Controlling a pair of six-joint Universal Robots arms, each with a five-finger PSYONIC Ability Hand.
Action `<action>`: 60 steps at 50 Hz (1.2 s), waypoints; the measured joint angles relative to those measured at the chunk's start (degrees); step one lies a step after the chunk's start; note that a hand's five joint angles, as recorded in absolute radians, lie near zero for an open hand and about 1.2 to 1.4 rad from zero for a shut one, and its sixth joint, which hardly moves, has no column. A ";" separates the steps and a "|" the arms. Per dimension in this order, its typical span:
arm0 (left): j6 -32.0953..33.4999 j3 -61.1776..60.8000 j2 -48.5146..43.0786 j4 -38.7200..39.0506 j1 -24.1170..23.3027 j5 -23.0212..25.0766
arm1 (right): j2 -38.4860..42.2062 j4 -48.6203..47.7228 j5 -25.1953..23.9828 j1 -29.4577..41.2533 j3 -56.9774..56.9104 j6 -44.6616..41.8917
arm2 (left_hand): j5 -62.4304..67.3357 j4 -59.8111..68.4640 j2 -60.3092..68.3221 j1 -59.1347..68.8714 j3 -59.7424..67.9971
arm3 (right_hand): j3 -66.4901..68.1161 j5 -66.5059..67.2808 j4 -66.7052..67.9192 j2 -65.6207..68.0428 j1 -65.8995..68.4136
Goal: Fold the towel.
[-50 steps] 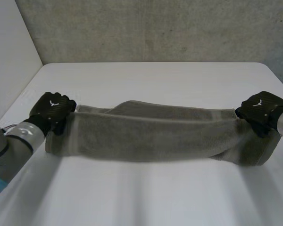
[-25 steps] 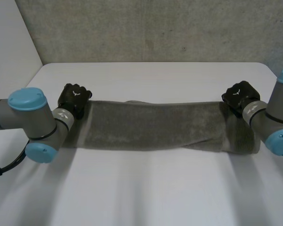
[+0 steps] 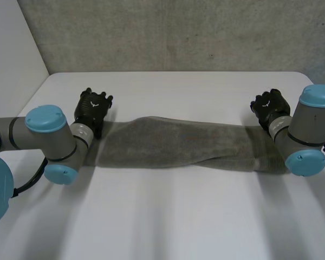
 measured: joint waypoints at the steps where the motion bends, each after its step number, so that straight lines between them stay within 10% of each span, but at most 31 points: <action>1: -0.09 -0.37 0.45 0.06 -0.17 -0.07 | -0.34 0.04 0.20 0.09 0.28 0.36 | -2.30 -1.91 -2.49 -1.89 0.00 | -2.63 -2.93 -3.00 -2.47 -2.66; 25: -8.22 -31.08 27.46 2.85 1.12 1.10 | -31.12 7.30 -3.51 -1.08 29.18 11.33 | -2.55 -2.54 -3.43 -2.20 0.00 | -1.45 0.68 -1.28 -0.63 -1.37; 43: -8.48 -36.67 28.68 3.36 2.54 0.92 | -25.78 2.17 -9.24 -8.12 36.34 16.49 | -2.32 -2.54 -3.42 -2.20 0.00 | 0.85 4.39 1.38 1.42 1.84; 52: -8.53 -36.80 28.62 3.70 2.84 0.91 | -19.58 0.89 -8.57 -10.53 33.00 15.70 | -2.32 -2.54 -3.42 -2.20 0.00 | 56.32 59.11 57.18 57.57 57.17; 60: -8.53 -36.95 28.65 3.70 3.05 0.85 | -20.04 1.55 -8.36 -14.52 30.10 13.83 | -2.32 -2.54 -3.42 -2.20 0.00 | 57.54 59.88 58.60 57.71 57.76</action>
